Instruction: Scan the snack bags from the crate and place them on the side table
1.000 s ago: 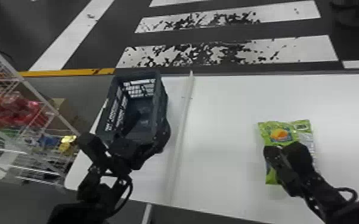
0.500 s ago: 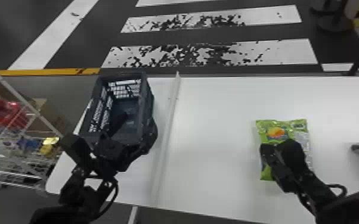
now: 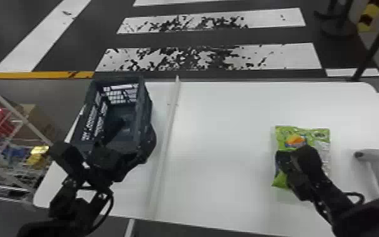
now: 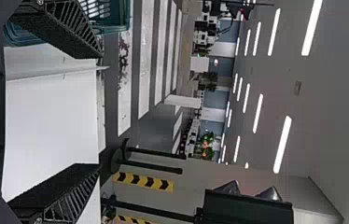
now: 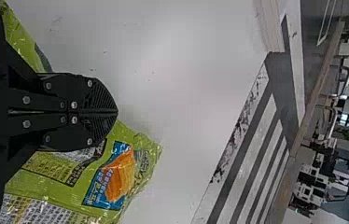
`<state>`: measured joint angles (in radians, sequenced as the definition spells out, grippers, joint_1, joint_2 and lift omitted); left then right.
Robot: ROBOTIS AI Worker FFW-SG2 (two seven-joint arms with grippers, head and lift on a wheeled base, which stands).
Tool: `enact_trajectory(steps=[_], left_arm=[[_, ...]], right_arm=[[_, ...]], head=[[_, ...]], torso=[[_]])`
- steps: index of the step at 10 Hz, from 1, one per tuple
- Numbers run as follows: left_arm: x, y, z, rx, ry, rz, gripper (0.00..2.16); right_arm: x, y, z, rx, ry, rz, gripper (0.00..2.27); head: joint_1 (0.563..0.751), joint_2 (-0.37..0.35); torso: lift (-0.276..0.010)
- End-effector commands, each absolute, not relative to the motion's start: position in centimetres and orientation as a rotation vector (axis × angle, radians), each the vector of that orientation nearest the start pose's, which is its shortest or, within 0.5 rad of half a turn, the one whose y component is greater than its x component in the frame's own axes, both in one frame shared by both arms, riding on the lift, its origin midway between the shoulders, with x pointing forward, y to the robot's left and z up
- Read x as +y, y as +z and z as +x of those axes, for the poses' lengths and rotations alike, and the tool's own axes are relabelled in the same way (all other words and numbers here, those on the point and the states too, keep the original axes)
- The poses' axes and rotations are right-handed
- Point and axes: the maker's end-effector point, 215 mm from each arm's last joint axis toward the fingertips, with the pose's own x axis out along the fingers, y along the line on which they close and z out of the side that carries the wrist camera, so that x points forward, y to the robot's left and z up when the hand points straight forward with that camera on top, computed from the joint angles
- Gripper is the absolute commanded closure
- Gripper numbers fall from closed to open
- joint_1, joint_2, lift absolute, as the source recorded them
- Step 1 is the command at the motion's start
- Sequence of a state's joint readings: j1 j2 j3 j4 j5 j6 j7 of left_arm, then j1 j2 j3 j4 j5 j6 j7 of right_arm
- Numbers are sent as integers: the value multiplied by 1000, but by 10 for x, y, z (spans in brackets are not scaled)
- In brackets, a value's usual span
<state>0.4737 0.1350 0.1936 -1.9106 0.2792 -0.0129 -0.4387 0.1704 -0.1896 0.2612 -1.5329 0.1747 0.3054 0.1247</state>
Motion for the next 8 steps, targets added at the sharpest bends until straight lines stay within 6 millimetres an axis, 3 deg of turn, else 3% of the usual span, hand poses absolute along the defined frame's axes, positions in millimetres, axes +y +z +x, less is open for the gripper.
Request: enact_trajectory(steps=[1, 4, 6, 8], left_arm=[[266, -369, 437, 69, -298, -95, 36], [265, -371, 437, 72, -298, -98, 36], [264, -371, 437, 72, -299, -99, 36], [264, -372, 437, 75, -300, -100, 36]], right_arm=[[-168, -566, 465, 537, 353, -365, 2256], [-170, -562, 455, 525, 367, -353, 2256], [-152, -543, 442, 490, 401, -322, 2256], [-144, -548, 431, 517, 420, -319, 2256]], head=[[695, 141], [695, 118], [695, 122], [695, 147]], torso=[[-50], [-50], [-50], [-50]])
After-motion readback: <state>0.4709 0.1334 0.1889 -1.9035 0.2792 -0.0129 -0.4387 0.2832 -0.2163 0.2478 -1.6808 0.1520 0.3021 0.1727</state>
